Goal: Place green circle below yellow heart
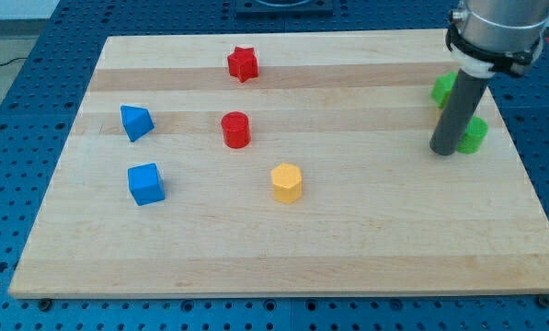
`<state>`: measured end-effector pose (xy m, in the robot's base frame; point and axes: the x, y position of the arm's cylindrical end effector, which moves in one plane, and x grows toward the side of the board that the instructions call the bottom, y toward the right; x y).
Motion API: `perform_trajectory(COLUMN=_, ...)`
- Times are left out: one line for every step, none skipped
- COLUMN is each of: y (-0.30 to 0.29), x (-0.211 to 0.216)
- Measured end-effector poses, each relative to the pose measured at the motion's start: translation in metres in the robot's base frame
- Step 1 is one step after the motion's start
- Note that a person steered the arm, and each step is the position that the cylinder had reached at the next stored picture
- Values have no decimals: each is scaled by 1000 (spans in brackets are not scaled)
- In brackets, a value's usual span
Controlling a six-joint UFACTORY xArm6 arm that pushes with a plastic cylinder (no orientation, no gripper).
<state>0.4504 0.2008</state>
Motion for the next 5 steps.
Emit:
perform_trajectory(y=1, x=24)
perform_trajectory(y=8, x=22)
perform_trajectory(y=10, x=10)
perform_trajectory(y=18, x=3)
perform_trajectory(y=26, x=3)
